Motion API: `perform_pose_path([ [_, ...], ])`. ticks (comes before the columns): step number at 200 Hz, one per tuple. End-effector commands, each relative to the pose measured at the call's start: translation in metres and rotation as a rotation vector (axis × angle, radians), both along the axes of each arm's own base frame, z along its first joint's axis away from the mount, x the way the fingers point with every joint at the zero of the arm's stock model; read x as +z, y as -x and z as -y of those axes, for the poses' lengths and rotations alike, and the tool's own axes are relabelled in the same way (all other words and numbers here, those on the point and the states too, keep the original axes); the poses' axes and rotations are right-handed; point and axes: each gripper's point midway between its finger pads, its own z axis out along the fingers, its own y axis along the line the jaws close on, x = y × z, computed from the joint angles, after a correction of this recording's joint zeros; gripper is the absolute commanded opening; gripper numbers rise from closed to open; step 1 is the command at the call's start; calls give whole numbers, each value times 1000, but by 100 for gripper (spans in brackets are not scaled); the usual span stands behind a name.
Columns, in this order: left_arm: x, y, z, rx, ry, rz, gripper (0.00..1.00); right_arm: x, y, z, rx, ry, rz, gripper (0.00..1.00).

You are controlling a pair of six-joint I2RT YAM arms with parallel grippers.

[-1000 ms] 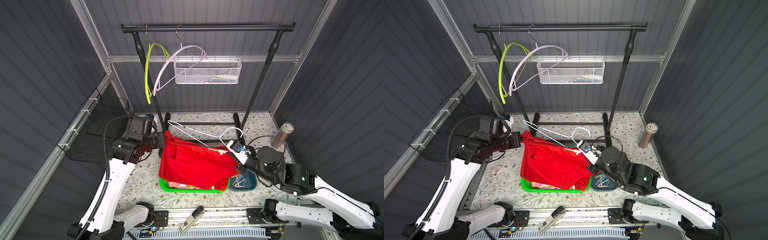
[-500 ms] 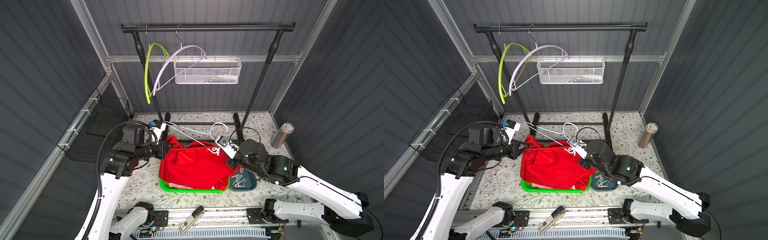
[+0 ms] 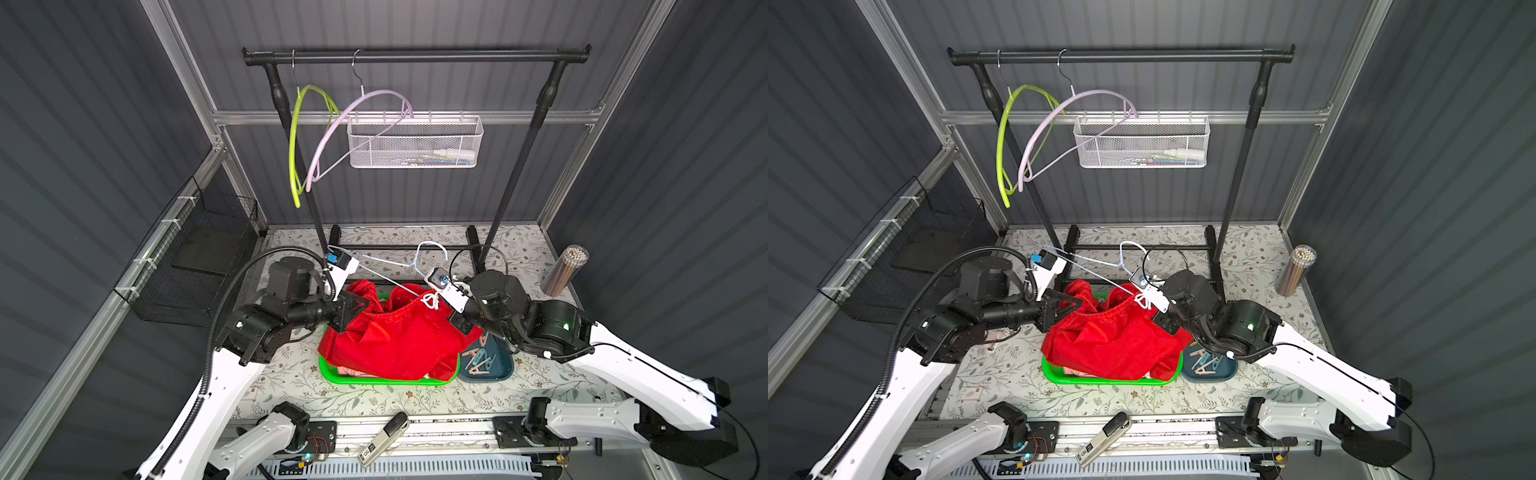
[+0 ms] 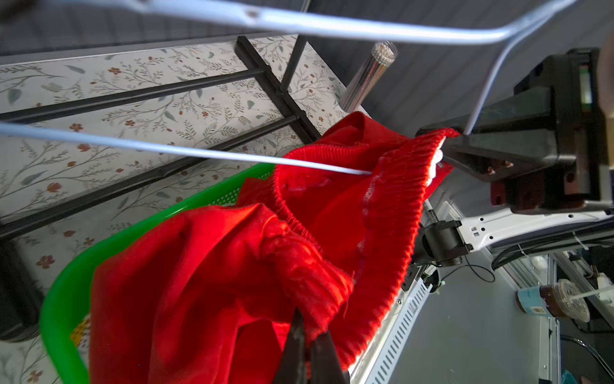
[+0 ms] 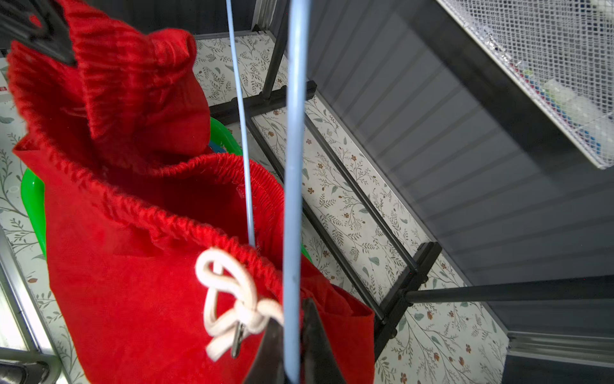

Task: Remove the clothespins securing shorts to the hanger
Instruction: Remove the shorts from the hanger.

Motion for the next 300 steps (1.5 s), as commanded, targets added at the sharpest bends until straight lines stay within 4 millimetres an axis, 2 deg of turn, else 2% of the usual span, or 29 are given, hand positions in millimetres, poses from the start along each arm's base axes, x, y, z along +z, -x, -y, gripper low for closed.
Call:
perform_pose_path([
  [1, -21, -3, 27, -21, -99, 48, 0, 5, 1, 6, 1, 27, 0, 0],
  [11, -25, 2, 42, -67, -113, 77, 0, 2, 4, 9, 6, 46, -11, 0],
  [20, -31, 0, 48, -69, -133, 80, 0, -2, 8, 12, 21, 65, -25, 0],
  [52, -54, -14, 48, -29, -247, 65, 1, -6, 16, 18, 46, 100, -57, 0],
  [64, -51, -15, 44, -15, -255, 79, 9, -7, 16, 20, 43, 110, -57, 0],
  [86, -36, -12, 32, 9, -250, 115, 31, -9, 17, 20, 49, 121, -60, 0],
  [96, -29, -8, 26, 10, -254, 126, 35, -10, 18, 20, 56, 124, -66, 0],
  [125, -14, 3, 6, -2, -289, 168, 37, -13, 22, 19, 75, 122, -86, 0],
  [153, -15, -3, -28, 81, -435, 214, 39, -16, 32, 12, 116, 94, -137, 0],
  [166, -18, -4, -38, 91, -485, 229, 39, -19, 36, 10, 135, 89, -158, 0],
  [168, -7, -4, -38, 98, -467, 247, 39, -19, 36, 10, 137, 90, -160, 0],
  [173, -2, -4, -40, 99, -467, 260, 39, -19, 38, 10, 141, 90, -168, 0],
  [196, 9, -4, -53, 122, -505, 308, 40, -18, 44, 12, 153, 87, -194, 0],
  [199, 9, -5, -55, 124, -513, 314, 40, -11, 47, 17, 157, 62, -183, 0],
  [216, 12, -9, -65, 142, -569, 354, 40, -7, 54, 16, 187, 32, -207, 0],
  [262, 22, -20, -65, 124, -625, 440, 42, -3, 69, 9, 266, -34, -287, 0],
  [297, 28, -22, -57, 71, -629, 494, 43, -10, 67, 8, 260, -3, -324, 0],
  [300, 28, -21, -56, 64, -625, 495, 43, -18, 64, 4, 256, 18, -342, 0],
])
